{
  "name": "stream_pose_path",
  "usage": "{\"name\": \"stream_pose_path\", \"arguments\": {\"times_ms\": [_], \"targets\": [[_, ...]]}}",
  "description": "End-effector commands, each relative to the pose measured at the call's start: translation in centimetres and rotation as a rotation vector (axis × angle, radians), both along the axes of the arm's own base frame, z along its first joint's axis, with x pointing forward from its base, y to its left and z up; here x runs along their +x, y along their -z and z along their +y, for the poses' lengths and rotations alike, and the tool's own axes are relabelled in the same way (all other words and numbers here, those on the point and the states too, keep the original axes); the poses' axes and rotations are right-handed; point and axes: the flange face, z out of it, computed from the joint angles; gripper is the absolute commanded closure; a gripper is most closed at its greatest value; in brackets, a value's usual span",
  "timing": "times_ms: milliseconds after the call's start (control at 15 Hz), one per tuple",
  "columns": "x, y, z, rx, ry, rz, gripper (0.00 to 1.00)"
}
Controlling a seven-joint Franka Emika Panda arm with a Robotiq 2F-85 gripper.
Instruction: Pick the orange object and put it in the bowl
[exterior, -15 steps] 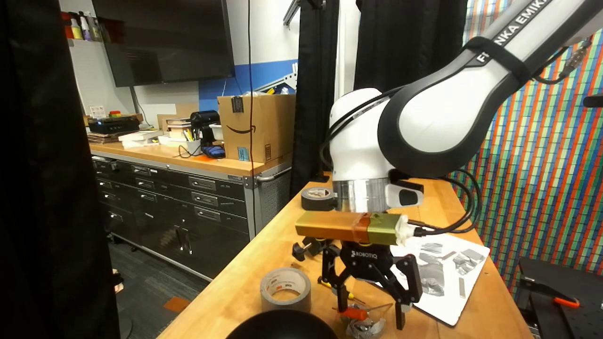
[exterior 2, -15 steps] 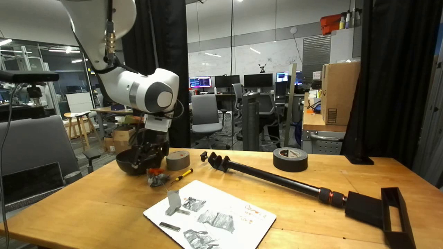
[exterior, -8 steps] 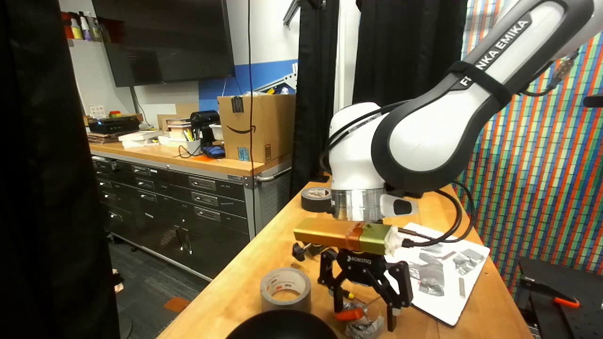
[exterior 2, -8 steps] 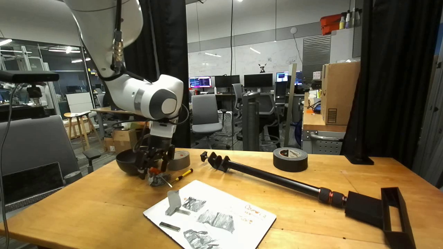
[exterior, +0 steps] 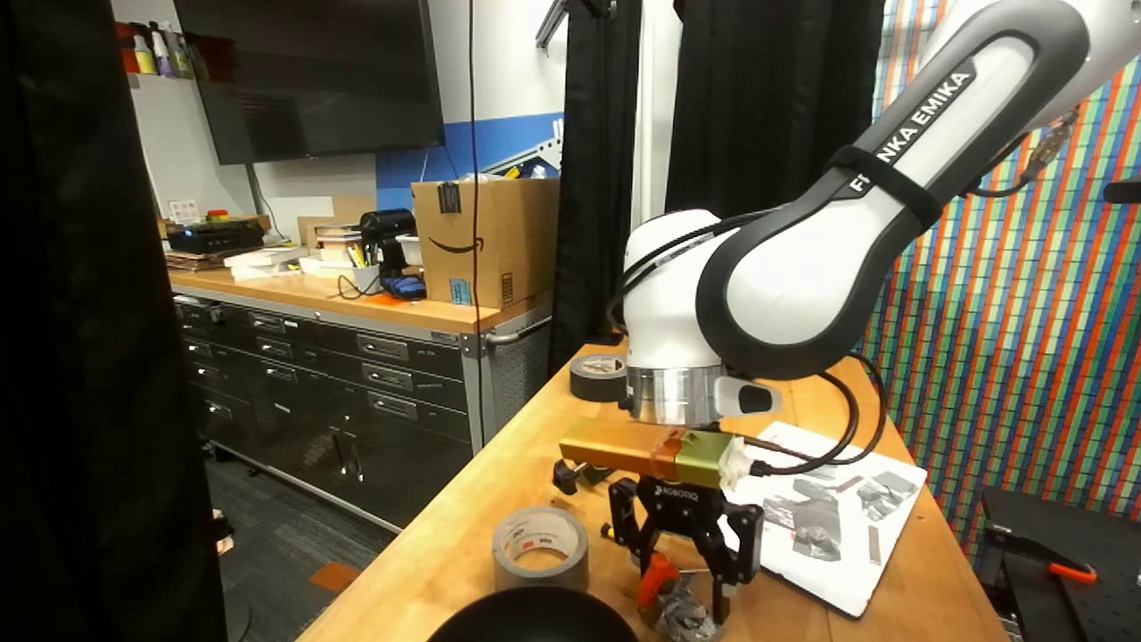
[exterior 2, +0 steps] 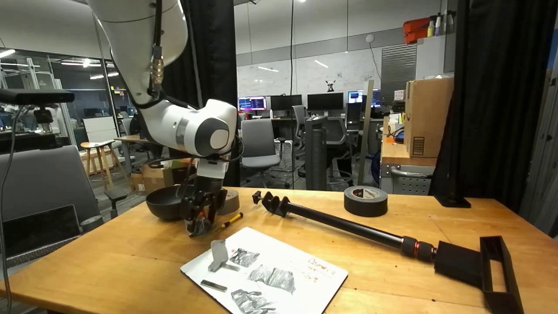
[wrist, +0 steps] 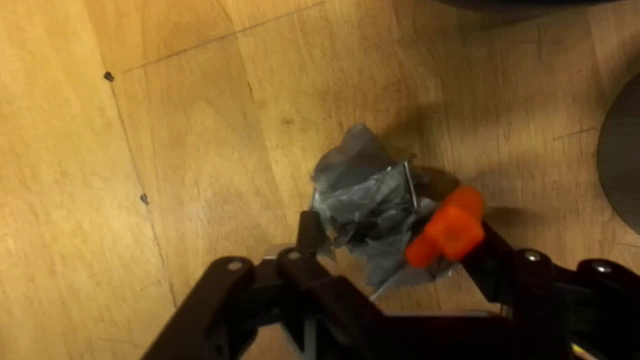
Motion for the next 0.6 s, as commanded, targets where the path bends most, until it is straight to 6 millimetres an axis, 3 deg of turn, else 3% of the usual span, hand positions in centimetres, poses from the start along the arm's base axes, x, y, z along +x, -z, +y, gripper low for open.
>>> {"name": "stream_pose_path", "arguments": {"times_ms": [0,333,533], "targets": [[0.52,0.24,0.41,-0.007,-0.043,-0.024,0.58],[0.44,0.17,0.48,-0.013,-0.072,-0.031,0.92],[0.44,0.03,0.47,-0.018,-0.078,-0.035,0.99]]}}
